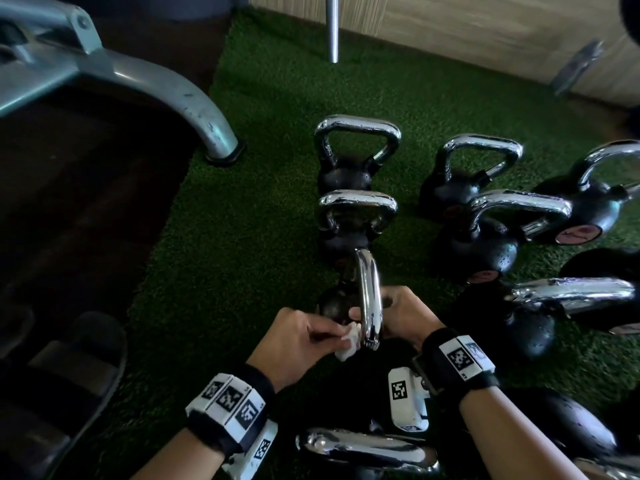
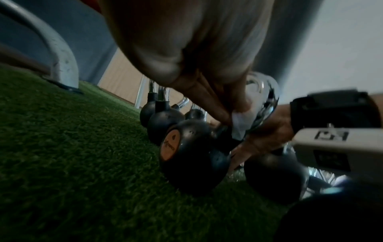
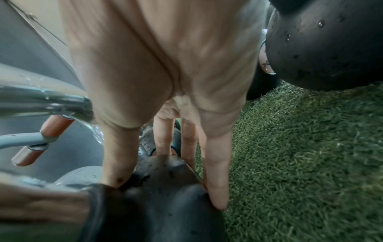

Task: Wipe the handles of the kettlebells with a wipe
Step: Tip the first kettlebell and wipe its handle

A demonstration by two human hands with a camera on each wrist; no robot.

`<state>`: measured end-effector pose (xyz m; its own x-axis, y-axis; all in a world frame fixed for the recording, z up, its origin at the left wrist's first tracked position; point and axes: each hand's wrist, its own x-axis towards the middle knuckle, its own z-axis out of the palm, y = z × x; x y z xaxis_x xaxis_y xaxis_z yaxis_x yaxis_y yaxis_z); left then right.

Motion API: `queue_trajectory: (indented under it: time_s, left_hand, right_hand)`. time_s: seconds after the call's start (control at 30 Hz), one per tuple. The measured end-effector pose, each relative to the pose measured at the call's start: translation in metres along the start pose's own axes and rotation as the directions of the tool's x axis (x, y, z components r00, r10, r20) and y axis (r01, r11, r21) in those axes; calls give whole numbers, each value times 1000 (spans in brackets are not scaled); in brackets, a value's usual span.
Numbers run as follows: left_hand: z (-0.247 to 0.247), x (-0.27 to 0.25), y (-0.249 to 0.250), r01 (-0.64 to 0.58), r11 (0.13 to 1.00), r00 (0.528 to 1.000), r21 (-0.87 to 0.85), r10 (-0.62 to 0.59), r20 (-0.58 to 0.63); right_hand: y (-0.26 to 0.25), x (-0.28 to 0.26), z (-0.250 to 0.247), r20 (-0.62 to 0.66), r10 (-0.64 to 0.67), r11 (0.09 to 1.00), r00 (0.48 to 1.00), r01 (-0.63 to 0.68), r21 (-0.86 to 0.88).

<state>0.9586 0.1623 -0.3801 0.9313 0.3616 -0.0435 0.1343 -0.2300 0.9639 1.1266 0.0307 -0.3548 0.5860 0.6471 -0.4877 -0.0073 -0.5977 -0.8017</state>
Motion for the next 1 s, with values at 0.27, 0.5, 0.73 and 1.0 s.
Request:
queue_trajectory:
  time_s: [0.27,0.5,0.73,1.0]
  left_hand:
    - [-11,3,0,64,993,998,-103,-64,-5]
    - [-22,14,36,187,753,971,-631,-240,2]
    - [-22,20,57,169,785,982,-595,-183,38]
    - [-20,30,29,130,949,990,-289,-140,-12]
  right_hand:
    - [-10,6,-21,-142,-136,864,980,47,-501]
    - [-67,-51,-29,-145,-564,811,813,512,-283]
    - [-60,-57,-9,-179,-687,720,704,627,-297]
    - [-43,-48,-23,-424,-621,783,659,539,-310]
